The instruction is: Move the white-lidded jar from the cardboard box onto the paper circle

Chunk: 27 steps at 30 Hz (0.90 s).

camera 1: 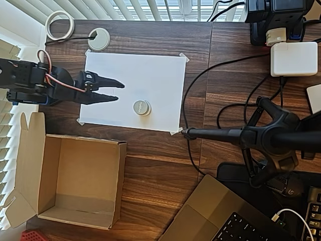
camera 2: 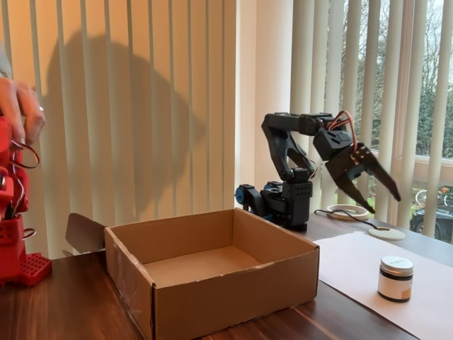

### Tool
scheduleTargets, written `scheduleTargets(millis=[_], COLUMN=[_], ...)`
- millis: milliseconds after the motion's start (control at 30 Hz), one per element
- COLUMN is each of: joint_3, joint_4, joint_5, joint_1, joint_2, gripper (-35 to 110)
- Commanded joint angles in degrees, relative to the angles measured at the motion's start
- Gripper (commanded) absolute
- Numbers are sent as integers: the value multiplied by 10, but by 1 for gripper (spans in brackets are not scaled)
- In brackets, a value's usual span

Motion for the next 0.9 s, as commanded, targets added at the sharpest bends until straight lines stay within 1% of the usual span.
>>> scheduleTargets(millis=[0, 167, 333, 633, 767, 867], joint_3=[50, 130, 185, 280, 290, 296], joint_4=[47, 127, 156, 188, 187, 205], joint_5=[93, 177, 226, 242, 262, 270], joint_1=[-4, -13, -22, -13, -18, -25], joint_2=[131, 269, 327, 439, 466, 500], gripper=[15, 11, 1, 0, 0, 0])
